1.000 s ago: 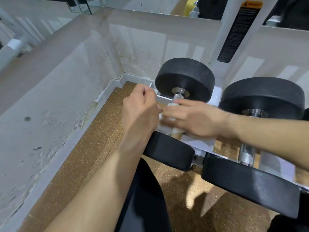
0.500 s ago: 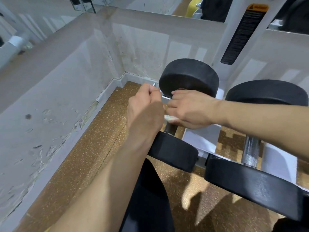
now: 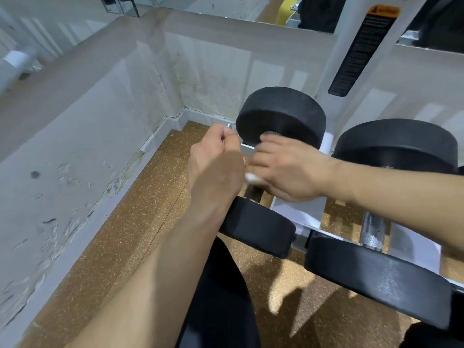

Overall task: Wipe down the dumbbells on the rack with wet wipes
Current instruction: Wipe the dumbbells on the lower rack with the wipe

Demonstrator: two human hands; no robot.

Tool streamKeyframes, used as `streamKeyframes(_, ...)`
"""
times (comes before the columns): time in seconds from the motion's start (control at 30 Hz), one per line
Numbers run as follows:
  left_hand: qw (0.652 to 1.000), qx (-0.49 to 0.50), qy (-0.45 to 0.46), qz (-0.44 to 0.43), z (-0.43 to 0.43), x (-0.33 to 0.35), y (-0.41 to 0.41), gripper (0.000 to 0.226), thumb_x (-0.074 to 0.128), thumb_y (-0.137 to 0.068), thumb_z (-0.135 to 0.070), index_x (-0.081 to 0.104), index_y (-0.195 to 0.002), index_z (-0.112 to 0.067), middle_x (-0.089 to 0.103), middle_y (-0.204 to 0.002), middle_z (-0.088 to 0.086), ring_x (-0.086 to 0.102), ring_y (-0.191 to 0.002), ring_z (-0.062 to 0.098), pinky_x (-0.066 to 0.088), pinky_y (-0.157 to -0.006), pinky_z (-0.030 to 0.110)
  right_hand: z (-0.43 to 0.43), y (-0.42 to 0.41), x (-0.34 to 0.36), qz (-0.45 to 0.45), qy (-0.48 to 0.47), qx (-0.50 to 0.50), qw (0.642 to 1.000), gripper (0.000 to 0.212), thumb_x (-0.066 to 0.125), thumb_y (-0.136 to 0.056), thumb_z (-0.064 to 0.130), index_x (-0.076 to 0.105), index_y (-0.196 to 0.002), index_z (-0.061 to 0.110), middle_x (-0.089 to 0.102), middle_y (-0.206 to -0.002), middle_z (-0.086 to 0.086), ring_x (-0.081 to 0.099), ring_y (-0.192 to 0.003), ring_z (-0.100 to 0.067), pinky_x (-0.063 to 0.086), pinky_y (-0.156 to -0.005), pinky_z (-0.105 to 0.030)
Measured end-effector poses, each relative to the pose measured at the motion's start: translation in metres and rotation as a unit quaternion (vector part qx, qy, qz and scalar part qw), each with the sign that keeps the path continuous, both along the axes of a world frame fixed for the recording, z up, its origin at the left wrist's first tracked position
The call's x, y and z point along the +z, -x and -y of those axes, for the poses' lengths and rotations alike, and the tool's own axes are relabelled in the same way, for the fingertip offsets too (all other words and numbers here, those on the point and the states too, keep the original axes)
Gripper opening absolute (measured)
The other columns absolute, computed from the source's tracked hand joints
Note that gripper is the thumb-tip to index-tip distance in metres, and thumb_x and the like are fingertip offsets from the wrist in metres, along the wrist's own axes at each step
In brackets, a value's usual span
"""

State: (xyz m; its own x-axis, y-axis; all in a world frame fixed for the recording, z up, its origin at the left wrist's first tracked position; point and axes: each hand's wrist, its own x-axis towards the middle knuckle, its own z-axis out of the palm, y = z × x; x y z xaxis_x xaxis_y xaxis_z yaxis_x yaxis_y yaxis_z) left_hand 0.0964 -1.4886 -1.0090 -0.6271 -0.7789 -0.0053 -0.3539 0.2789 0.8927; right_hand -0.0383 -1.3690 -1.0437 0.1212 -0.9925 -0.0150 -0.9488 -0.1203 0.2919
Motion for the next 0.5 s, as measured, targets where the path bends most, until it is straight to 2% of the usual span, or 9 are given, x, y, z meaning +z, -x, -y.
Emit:
streamKeyframes(0.07, 1.0, -0.002, -0.001, 0.005, -0.001, 0.002, 0.001, 0.026, 0.036, -0.088, -0.041, 0.058, -0.079, -0.028, 0.069, -0.069, -0.001, 0.067, -0.078, 0.028, 0.056, -0.077, 0.054, -0.018, -0.007, -0.005, -0.011, -0.008, 0.041, 0.999, 0.051, 0.025, -0.1, 0.027, 0.06, -0.133, 0.01, 0.063, -0.13, -0.009, 0.056, -0.122, -0.035, 0.029, -0.118, -0.046)
streamKeyframes(0.13, 1.0, -0.003, -0.002, 0.005, -0.002, 0.004, 0.0, 0.025, 0.037, -0.088, -0.039, 0.058, -0.079, -0.027, 0.069, -0.067, -0.003, 0.067, -0.078, 0.026, 0.056, -0.077, 0.053, -0.033, -0.006, -0.008, -0.039, 0.03, 0.077, 0.996, 0.054, 0.017, -0.105, 0.016, 0.055, -0.142, 0.009, 0.057, -0.144, -0.008, 0.053, -0.133, -0.032, 0.032, -0.116, -0.047)
streamKeyframes(0.23, 1.0, -0.003, 0.009, -0.003, -0.003, 0.003, -0.001, 0.025, 0.038, -0.088, -0.04, 0.058, -0.079, -0.027, 0.069, -0.07, 0.0, 0.067, -0.078, 0.028, 0.055, -0.077, 0.054, -0.042, 0.007, -0.009, -0.073, 0.095, 0.041, 0.992, 0.044, 0.028, -0.106, 0.01, 0.061, -0.134, 0.004, 0.06, -0.141, -0.011, 0.057, -0.13, -0.034, 0.043, -0.111, -0.05)
streamKeyframes(0.37, 1.0, -0.005, 0.026, -0.004, -0.003, 0.002, -0.002, 0.027, 0.037, -0.09, -0.038, 0.059, -0.081, -0.024, 0.069, -0.067, 0.0, 0.068, -0.077, 0.026, 0.056, -0.077, 0.053, -0.04, 0.011, -0.005, -0.107, 0.148, -0.07, 0.981, 0.042, 0.031, -0.107, 0.014, 0.059, -0.134, -0.002, 0.059, -0.141, -0.018, 0.056, -0.131, -0.036, 0.035, -0.116, -0.046)
streamKeyframes(0.5, 0.999, -0.012, 0.037, -0.014, -0.002, -0.002, -0.001, 0.027, 0.038, -0.089, -0.038, 0.058, -0.08, -0.023, 0.068, -0.069, 0.004, 0.067, -0.076, 0.032, 0.055, -0.074, 0.055, -0.032, -0.015, -0.016, -0.026, 0.101, -0.052, 0.993, 0.044, 0.032, -0.099, 0.008, 0.059, -0.132, -0.005, 0.058, -0.139, -0.021, 0.055, -0.13, -0.038, 0.037, -0.116, -0.047)
